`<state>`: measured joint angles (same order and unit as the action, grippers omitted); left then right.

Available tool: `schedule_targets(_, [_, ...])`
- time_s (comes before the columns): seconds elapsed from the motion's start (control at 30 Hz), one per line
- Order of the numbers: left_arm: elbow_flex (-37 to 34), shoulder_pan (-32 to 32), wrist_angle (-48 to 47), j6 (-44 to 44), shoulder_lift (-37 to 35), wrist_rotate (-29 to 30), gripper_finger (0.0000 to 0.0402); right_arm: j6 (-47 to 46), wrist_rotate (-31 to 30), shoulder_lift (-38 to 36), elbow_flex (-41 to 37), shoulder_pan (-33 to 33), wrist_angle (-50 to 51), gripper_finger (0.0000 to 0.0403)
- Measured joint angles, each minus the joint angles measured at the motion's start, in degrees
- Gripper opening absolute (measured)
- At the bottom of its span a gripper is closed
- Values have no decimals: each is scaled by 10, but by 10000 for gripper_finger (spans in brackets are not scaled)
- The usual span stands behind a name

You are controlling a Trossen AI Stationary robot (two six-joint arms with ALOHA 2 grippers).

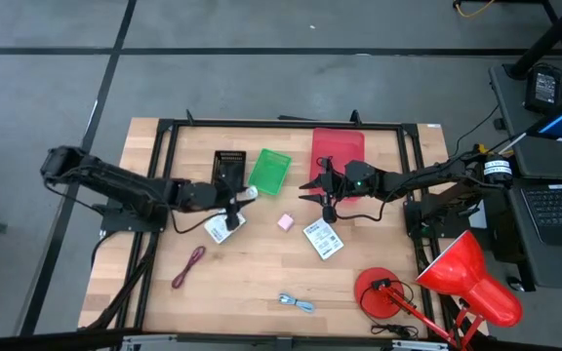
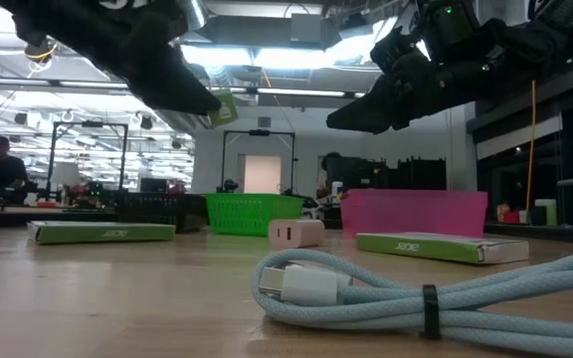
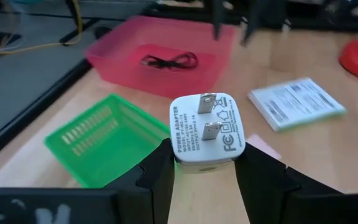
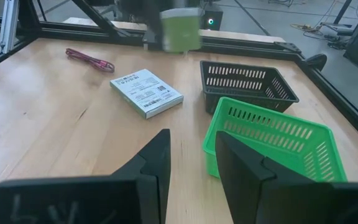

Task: Pick and place items into bin
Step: Put the green charger adapter into the green bin

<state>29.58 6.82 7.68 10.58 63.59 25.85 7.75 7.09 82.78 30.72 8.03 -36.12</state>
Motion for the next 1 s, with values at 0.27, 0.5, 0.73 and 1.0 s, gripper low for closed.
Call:
schedule_targets(0.27, [0, -71, 23, 10, 0, -19, 140, 0, 0, 0, 0, 0, 0, 108])
schedule_targets(0.5, [0, -123, 30, 23, 0, -50, 139, 0, 0, 0, 0, 0, 0, 108])
schedule_targets(0.73, [1, -152, 35, 23, 0, -80, 139, 2, 0, 0, 0, 0, 0, 108])
schedule_targets(1.0, [30, -169, 47, 4, 45, -113, 139, 3, -1, 0, 0, 0, -1, 108])
